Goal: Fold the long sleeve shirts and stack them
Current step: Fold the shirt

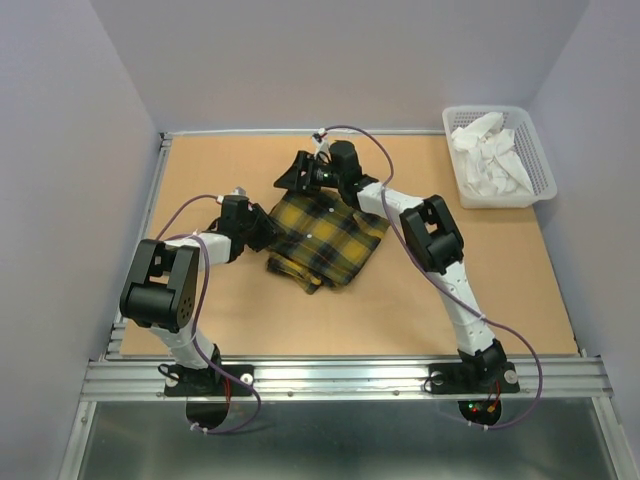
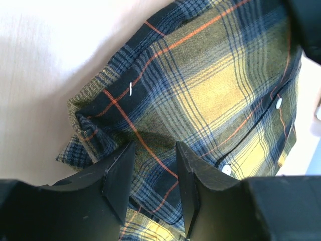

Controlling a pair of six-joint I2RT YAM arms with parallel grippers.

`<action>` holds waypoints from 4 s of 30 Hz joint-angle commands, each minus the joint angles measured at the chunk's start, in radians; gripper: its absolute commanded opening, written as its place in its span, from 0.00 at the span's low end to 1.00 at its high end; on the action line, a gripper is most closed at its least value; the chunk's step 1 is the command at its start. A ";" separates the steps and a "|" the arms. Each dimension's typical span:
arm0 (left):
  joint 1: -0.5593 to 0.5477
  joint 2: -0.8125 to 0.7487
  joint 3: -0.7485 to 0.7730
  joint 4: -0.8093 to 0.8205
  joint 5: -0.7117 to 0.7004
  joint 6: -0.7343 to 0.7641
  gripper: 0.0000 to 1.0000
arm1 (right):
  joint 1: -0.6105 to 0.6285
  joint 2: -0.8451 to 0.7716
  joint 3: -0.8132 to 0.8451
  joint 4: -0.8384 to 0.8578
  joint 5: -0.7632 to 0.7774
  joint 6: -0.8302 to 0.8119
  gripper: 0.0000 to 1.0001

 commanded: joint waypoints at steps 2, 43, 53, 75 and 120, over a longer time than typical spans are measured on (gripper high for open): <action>-0.006 -0.006 -0.054 -0.068 0.008 -0.004 0.50 | -0.013 0.045 0.030 -0.028 0.129 0.016 0.82; -0.004 0.146 0.300 -0.274 -0.098 0.170 0.57 | -0.216 -0.482 -0.422 -0.165 0.083 -0.172 0.78; -0.003 0.137 0.492 -0.341 -0.110 0.235 0.75 | -0.032 -0.731 -0.809 -0.186 -0.032 -0.229 0.36; -0.001 0.305 0.535 -0.334 -0.176 0.227 0.55 | 0.152 -0.615 -1.010 -0.182 0.024 -0.295 0.08; -0.001 0.269 0.515 -0.522 -0.364 0.106 0.35 | -0.173 -0.843 -0.819 -0.539 0.489 -0.413 0.59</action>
